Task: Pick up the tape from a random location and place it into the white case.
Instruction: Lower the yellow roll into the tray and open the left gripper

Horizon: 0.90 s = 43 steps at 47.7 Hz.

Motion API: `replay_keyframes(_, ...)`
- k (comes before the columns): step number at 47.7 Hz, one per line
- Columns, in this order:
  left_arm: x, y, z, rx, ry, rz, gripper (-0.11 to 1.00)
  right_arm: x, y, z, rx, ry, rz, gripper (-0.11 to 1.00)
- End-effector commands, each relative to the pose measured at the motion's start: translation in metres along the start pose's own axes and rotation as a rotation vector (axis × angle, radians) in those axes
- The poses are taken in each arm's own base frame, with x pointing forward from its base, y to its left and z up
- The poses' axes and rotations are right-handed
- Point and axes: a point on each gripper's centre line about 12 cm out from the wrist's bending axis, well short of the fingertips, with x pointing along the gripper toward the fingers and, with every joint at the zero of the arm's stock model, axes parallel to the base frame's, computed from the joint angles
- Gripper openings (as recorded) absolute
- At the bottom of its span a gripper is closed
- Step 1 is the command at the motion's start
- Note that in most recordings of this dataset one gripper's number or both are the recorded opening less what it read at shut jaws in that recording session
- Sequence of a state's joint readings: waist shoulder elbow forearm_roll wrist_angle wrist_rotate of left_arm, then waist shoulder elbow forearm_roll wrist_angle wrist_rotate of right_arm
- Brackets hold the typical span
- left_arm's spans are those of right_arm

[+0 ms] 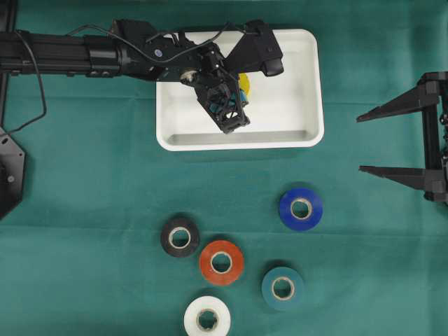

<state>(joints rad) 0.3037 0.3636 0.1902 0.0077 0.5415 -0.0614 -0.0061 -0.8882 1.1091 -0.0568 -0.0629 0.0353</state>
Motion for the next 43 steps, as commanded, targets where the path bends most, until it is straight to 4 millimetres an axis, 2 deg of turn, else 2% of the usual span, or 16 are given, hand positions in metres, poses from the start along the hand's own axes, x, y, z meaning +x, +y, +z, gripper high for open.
replay_keyframes(1, -0.012, -0.01, 0.011, 0.015, -0.044, -0.013, 0.23, 0.001, 0.0, 0.009, -0.003, -0.021, 0.0, 0.92)
replay_keyframes(3, -0.012, -0.013, 0.012, 0.023, -0.048, -0.017, 0.23, 0.001, 0.0, 0.008, -0.003, -0.021, 0.0, 0.92)
replay_keyframes(5, -0.013, -0.016, 0.012, 0.03, -0.048, -0.02, 0.28, 0.001, 0.0, 0.008, -0.003, -0.02, 0.0, 0.92)
replay_keyframes(14, -0.013, -0.014, 0.01, 0.046, -0.045, -0.016, 0.82, 0.001, 0.0, 0.009, -0.003, -0.021, 0.0, 0.92)
replay_keyframes(18, -0.014, -0.01, 0.01, 0.041, -0.046, -0.012, 0.97, 0.001, 0.0, 0.008, -0.003, -0.02, 0.0, 0.92)
replay_keyframes(28, -0.029, -0.009, 0.016, 0.038, -0.073, -0.012, 0.97, 0.001, 0.0, 0.008, -0.003, -0.02, 0.0, 0.92)
replay_keyframes(33, -0.047, -0.01, 0.024, 0.039, -0.102, -0.014, 0.97, 0.001, 0.0, 0.008, -0.005, -0.015, 0.0, 0.92)
replay_keyframes(43, -0.097, -0.01, 0.041, 0.039, -0.167, -0.015, 0.97, 0.001, -0.001, 0.007, -0.006, -0.008, -0.002, 0.92)
